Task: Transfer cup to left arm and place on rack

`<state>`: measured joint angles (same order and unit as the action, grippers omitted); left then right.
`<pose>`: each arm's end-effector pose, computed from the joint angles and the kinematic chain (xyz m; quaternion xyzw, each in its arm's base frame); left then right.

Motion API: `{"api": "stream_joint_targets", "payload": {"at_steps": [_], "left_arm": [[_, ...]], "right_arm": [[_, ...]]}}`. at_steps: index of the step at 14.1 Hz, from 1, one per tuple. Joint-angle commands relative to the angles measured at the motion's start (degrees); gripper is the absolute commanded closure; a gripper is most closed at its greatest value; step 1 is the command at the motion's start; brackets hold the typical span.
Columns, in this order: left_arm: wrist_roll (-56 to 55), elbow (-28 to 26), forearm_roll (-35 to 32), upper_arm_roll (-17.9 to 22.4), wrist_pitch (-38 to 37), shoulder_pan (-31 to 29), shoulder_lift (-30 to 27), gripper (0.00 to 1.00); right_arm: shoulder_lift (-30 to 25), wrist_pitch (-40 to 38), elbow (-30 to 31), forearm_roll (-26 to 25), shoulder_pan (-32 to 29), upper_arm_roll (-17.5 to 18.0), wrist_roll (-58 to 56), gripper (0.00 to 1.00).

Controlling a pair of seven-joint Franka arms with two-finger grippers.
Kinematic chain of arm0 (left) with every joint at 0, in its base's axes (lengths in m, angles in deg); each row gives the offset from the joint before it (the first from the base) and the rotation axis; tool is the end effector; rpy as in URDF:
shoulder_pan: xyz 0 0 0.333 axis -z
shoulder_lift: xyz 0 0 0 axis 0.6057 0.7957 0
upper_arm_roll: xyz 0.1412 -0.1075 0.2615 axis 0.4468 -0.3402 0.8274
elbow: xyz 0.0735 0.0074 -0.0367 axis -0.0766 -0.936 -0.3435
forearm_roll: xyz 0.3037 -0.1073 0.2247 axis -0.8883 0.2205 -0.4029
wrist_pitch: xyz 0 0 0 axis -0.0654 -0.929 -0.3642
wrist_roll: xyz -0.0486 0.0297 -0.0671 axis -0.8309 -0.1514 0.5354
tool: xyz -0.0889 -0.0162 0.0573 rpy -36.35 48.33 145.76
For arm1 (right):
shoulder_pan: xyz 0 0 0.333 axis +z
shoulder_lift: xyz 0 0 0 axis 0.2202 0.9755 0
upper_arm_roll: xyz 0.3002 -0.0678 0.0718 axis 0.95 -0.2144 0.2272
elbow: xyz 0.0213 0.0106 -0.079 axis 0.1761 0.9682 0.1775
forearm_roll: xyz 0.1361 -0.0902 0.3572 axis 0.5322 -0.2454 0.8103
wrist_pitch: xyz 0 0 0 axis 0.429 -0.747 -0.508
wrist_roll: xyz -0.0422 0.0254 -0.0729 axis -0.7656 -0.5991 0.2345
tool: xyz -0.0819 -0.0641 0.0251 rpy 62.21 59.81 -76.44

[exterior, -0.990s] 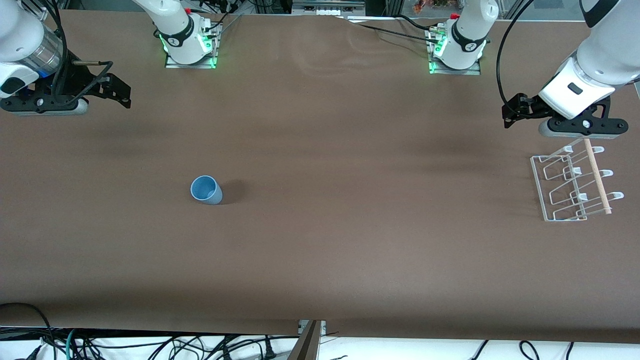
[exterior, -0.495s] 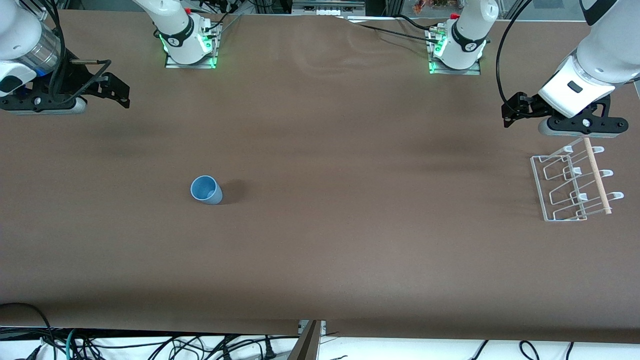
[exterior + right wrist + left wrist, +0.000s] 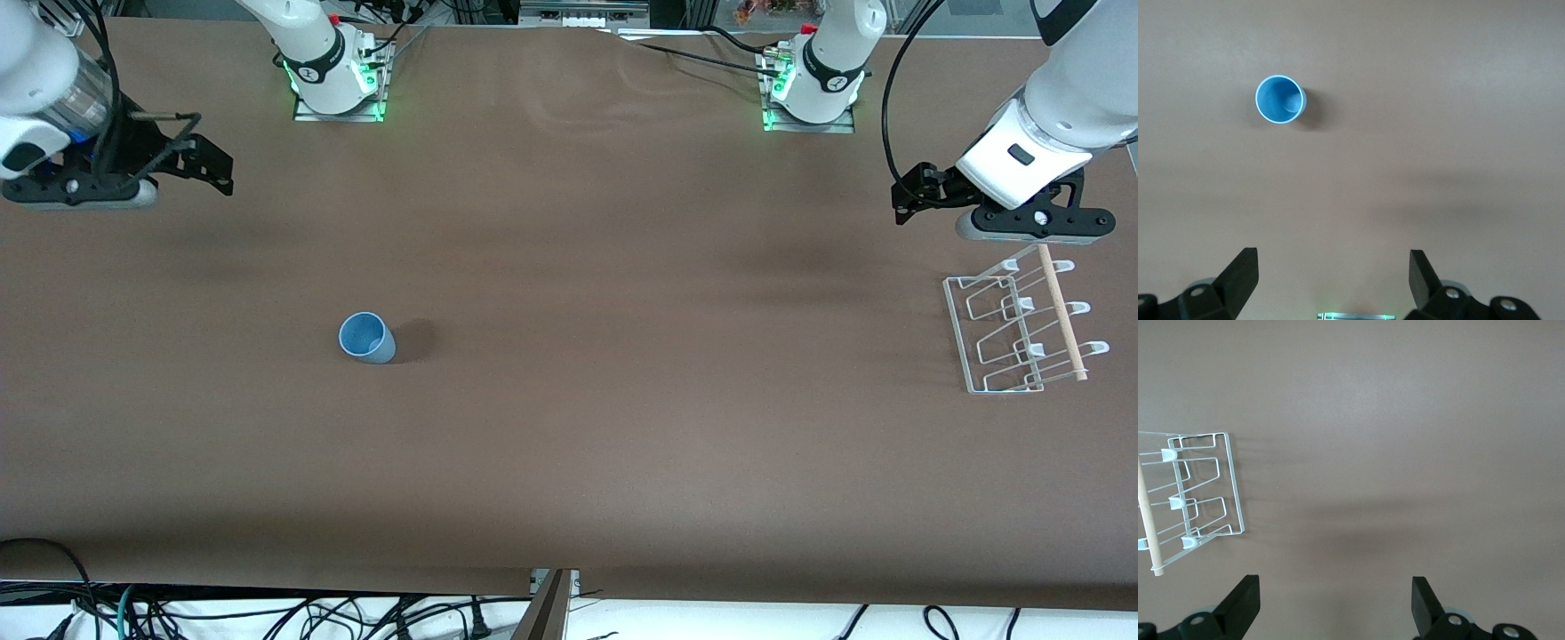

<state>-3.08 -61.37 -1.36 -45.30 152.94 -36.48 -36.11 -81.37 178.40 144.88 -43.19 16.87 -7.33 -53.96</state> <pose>0.5380 -0.0755 0.5827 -0.9988 0.0281 0.0280 0.0299 0.5217 0.0666 0.5652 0.9984 0.0226 -0.0500 0.0140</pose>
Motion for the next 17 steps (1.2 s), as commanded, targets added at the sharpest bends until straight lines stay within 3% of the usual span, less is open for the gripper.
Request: {"api": "stream_joint_targets", "payload": {"at_steps": [1,6,8,12,17], "left_arm": [[1.21,0.61,0.92,-0.05,-0.98,-0.18,-0.34,0.00],[1.21,0.61,0.92,-0.05,-1.33,-0.18,-0.34,0.00],[1.21,0.61,0.92,-0.05,-1.33,-0.18,-0.34,0.00],[1.21,0.61,0.92,-0.05,-1.33,-0.18,-0.34,0.00],[1.21,0.61,0.92,-0.14,-1.33,-0.18,-0.25,0.00]], "right_arm": [[9.21,3.25,-1.47,2.04,0.06,0.08,0.05,0.00],[24.16,15.12,-1.81,2.32,0.85,0.61,-0.22,0.00],[28.30,15.84,-4.79,2.23,2.43,0.61,0.48,0.00],[34.11,16.10,-9.55,2.32,2.79,0.61,-0.21,0.00],[36.13,18.03,-9.55,2.23,3.66,0.61,-0.22,0.00]]}}
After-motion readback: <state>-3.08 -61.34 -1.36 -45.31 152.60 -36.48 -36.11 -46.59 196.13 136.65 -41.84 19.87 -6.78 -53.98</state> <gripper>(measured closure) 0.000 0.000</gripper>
